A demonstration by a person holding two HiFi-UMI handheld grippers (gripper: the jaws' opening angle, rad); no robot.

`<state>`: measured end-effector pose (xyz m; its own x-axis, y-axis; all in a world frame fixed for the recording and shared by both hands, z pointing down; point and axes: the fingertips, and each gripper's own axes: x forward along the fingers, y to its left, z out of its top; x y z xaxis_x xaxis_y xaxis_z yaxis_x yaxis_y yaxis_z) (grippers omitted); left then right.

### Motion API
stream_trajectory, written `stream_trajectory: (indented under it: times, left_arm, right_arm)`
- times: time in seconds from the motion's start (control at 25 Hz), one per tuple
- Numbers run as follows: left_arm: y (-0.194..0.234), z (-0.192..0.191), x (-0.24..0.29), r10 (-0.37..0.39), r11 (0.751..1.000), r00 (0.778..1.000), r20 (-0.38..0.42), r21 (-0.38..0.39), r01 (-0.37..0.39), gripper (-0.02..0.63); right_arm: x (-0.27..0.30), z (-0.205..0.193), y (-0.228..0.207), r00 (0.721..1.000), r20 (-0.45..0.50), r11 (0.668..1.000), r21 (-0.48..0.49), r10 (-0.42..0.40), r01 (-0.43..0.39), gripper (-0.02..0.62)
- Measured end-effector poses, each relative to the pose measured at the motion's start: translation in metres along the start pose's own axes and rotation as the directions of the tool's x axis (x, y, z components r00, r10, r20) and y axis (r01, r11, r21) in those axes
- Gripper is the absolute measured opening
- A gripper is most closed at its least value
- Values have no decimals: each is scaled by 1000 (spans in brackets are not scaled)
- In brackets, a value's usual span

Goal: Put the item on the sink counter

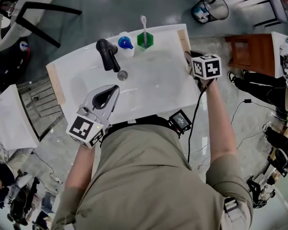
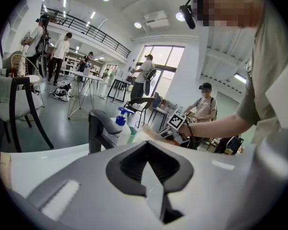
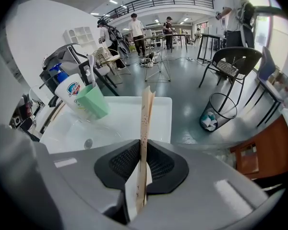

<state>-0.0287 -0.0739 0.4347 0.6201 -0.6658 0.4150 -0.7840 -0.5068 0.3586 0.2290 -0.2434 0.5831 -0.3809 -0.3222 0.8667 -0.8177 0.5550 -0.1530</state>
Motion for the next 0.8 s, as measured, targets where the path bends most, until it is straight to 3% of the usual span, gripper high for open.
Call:
stream_trajectory:
  times: [0.8]
  left_arm:
    - [-1,1,8,-13,1000,1000,-16,-5,13,6]
  right_arm:
    - [15,-4,-9,1000,9,999,40,-17,16,55]
